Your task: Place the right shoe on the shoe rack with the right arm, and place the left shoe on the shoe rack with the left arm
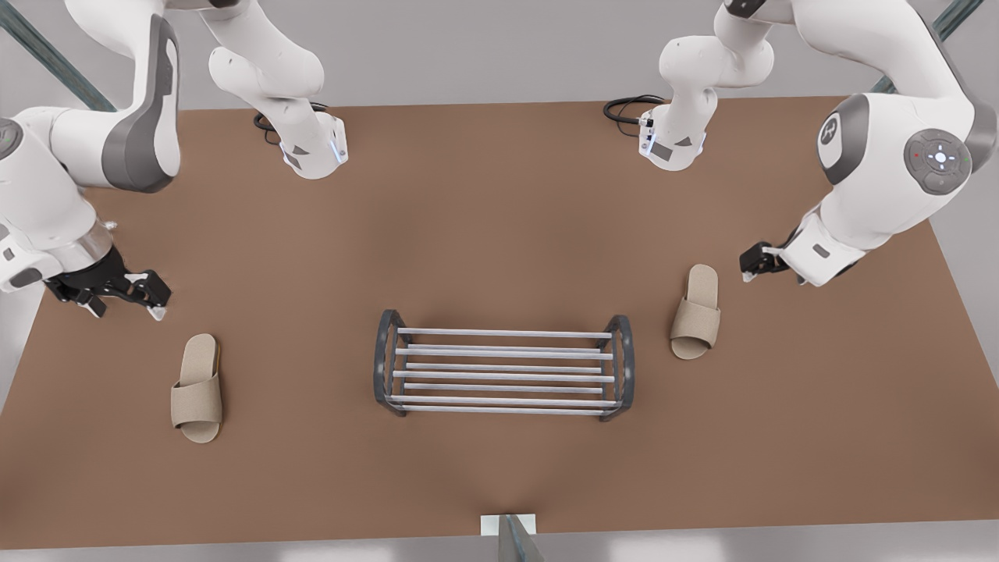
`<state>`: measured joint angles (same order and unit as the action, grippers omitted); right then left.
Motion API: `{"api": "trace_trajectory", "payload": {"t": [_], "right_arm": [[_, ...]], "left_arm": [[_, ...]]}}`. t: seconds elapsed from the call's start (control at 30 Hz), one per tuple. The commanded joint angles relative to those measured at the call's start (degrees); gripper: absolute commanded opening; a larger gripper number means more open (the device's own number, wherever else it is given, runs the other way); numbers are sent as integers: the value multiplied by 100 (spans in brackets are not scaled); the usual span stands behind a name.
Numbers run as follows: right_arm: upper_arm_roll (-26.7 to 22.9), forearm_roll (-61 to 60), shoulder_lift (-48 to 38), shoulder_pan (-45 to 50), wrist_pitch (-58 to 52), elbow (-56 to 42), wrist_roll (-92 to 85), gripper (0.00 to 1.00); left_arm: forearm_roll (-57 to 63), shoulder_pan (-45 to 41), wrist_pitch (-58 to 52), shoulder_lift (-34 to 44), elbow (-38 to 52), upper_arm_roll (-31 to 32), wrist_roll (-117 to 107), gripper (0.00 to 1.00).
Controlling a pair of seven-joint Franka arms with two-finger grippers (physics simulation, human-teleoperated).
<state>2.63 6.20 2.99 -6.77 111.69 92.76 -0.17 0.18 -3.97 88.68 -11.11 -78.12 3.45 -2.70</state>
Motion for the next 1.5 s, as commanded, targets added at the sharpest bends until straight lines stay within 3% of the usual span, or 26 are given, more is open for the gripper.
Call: {"api": "trace_trajectory", "payload": {"t": [0.0,0.1,0.13,0.27,0.43,0.47,0.6,0.67,0.7,0.77,1.0,1.17,1.4,1.47], "right_arm": [[9,4,0,35,239,5,-18,100],[18,4,-9,44,221,-4,-18,100],[18,4,-9,35,221,-4,-27,100],[18,4,87,44,326,40,-18,100],[18,4,835,27,2742,514,-10,100],[18,4,826,35,3534,866,-10,100],[18,4,1370,18,7172,2158,-27,100],[18,4,1669,18,8429,2456,-10,100],[18,22,1792,-96,8869,2562,-36,100],[18,22,1722,-70,8922,2615,-27,100],[18,57,1643,-87,8931,2510,-18,100],[18,31,1986,-70,8922,2202,-18,100],[27,13,2249,-492,8922,2299,298,100],[211,4,2232,-421,8922,2299,342,100]], "left_arm": [[122,-51,308,4,16,7,-214,100],[264,28,-157,65,-19,51,-249,100],[158,256,-167,170,-440,51,-152,100],[149,257,457,188,-889,68,595,100],[175,283,1221,408,-1319,411,612,100],[184,300,2669,855,-2382,429,612,100],[614,449,7689,1304,-5142,481,577,100],[781,564,8883,1647,-5960,481,612,100],[1624,1073,9176,1691,-6031,490,604,100],[1872,1382,9835,1691,-6224,508,604,100],[1872,1557,9853,2377,-7446,516,129,99],[1880,1935,9844,2333,-7973,525,138,99],[1889,2067,9914,1419,-8263,525,103,99],[1881,2067,10512,891,-8325,525,120,99]]}}
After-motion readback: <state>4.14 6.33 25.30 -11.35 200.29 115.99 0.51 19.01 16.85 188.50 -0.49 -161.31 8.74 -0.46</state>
